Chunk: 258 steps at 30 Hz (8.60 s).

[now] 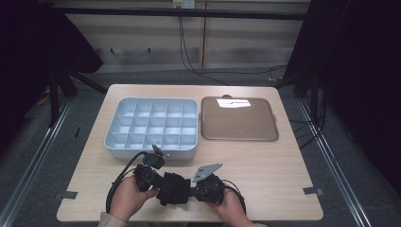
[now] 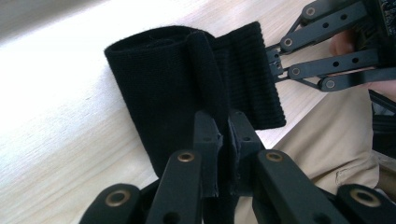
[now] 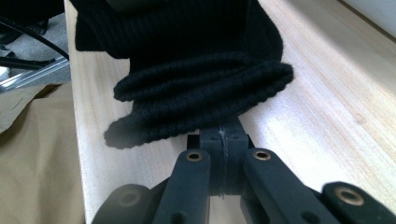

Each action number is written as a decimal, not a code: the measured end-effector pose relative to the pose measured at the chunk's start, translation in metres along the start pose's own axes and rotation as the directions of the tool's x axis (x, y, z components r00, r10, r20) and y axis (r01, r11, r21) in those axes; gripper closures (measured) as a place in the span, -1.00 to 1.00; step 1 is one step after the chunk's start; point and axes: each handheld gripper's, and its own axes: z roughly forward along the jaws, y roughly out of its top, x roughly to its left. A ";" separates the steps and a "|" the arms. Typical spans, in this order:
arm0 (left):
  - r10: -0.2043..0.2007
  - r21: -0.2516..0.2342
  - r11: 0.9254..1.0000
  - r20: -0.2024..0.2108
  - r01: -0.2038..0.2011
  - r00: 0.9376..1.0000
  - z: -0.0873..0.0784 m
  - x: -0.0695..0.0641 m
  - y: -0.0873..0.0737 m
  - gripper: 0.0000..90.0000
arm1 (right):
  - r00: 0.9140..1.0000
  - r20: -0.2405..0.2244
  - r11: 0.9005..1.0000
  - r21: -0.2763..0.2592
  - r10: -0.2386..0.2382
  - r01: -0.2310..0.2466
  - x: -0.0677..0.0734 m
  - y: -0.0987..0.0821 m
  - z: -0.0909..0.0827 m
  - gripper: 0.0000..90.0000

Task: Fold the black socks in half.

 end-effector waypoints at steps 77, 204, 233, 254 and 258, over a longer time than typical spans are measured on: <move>0.059 0.050 0.997 -0.068 -0.056 0.996 0.033 -0.011 0.013 0.76 | 0.995 0.089 0.999 -0.026 0.036 -0.034 -0.015 -0.011 -0.023 0.60; -0.035 -0.012 0.999 -0.067 0.034 0.997 0.015 0.015 0.000 -0.23 | 0.996 0.090 0.998 -0.067 0.001 0.005 -0.012 -0.012 -0.027 0.77; -0.049 -0.034 0.998 -0.028 0.048 0.998 0.022 0.014 -0.005 -0.26 | 0.998 0.026 0.998 -0.017 -0.059 0.059 0.001 -0.007 -0.013 1.00; -0.037 -0.009 0.999 -0.021 0.037 0.999 0.043 0.007 0.004 -0.20 | 0.998 0.035 0.998 -0.011 -0.061 0.061 -0.001 -0.008 -0.008 1.00; -0.031 -0.002 1.000 -0.009 0.031 0.999 0.045 0.007 0.006 -0.11 | 0.998 0.038 0.998 -0.013 -0.057 0.058 0.000 -0.009 -0.008 1.00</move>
